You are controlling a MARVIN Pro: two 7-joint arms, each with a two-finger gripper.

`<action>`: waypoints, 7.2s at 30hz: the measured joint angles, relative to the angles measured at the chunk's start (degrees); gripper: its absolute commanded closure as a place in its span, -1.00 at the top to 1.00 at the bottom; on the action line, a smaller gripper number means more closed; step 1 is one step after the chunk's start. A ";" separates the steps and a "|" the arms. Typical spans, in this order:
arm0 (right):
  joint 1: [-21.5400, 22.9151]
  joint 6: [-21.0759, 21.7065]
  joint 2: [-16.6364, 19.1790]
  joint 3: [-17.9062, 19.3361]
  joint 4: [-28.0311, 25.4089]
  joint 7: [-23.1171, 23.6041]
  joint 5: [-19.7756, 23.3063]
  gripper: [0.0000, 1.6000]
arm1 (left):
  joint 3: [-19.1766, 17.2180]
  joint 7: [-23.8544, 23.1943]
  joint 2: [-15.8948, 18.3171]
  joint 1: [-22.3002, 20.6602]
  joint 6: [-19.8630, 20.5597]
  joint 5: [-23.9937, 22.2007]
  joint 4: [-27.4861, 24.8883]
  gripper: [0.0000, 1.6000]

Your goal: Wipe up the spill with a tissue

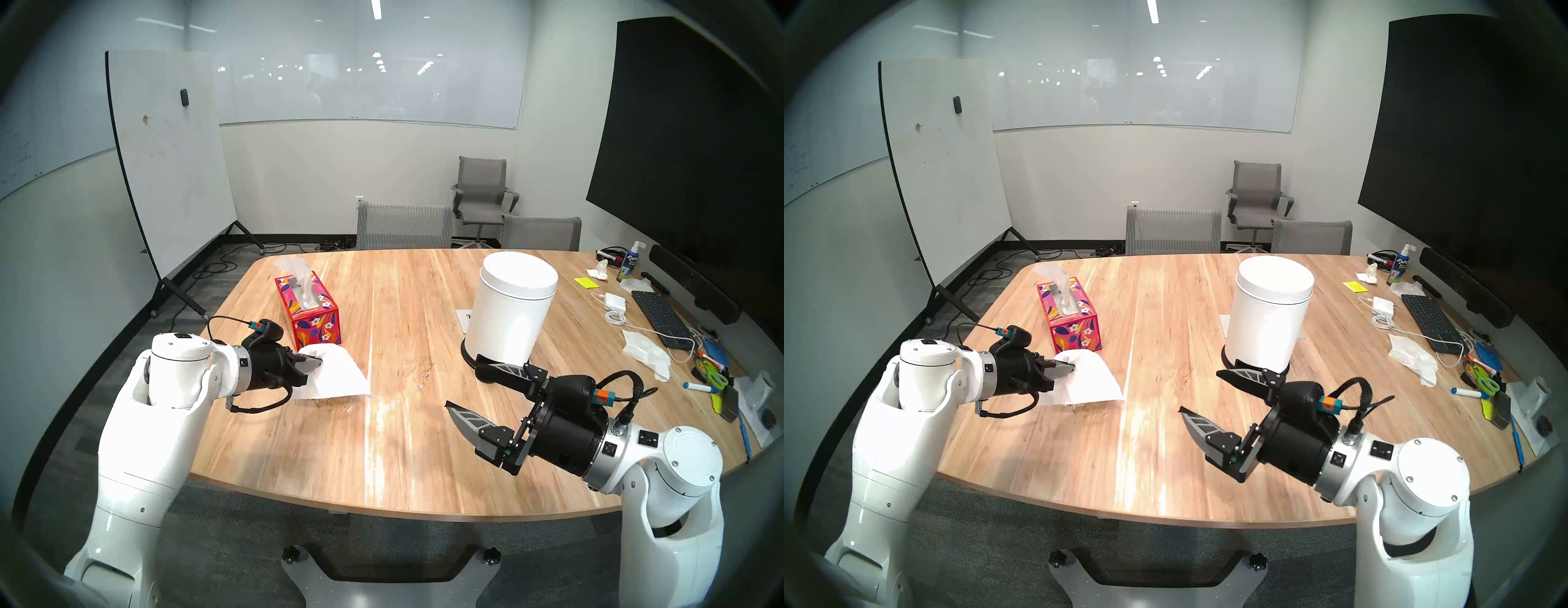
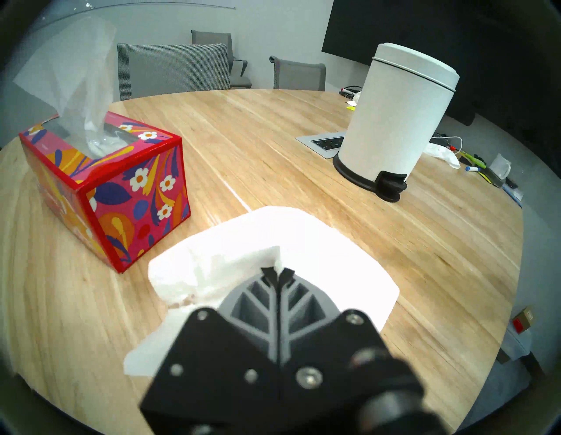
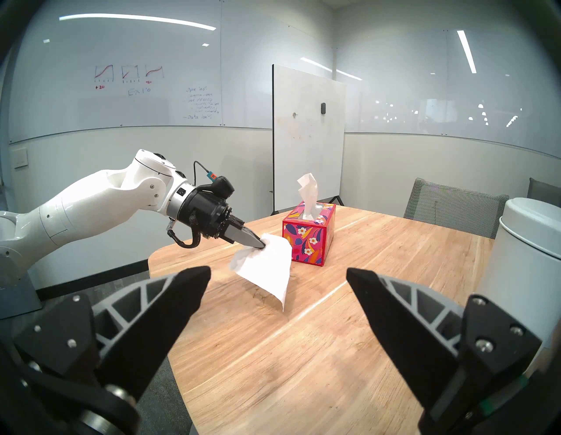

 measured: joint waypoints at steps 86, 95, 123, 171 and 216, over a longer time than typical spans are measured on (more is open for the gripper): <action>0.00 0.00 -0.02 0.00 -0.01 0.01 -0.01 1.00 | -3.17 -14.87 11.87 4.47 -5.38 0.86 -2.58 0.63; 0.00 0.00 -0.02 0.00 -0.01 0.01 -0.02 1.00 | -2.39 -12.39 10.97 7.56 -5.80 2.87 -5.02 0.75; 0.00 0.00 -0.03 0.00 0.00 0.02 -0.02 1.00 | 8.02 -1.72 3.44 -0.07 -6.20 9.14 5.05 0.73; 0.00 0.00 -0.03 0.01 -0.01 0.02 -0.03 1.00 | 10.51 0.71 2.73 -1.55 -12.55 11.04 10.50 -0.64; 0.00 0.00 -0.04 0.01 -0.01 0.03 -0.03 1.00 | 11.75 2.18 2.95 -1.16 -14.04 13.26 11.10 -0.08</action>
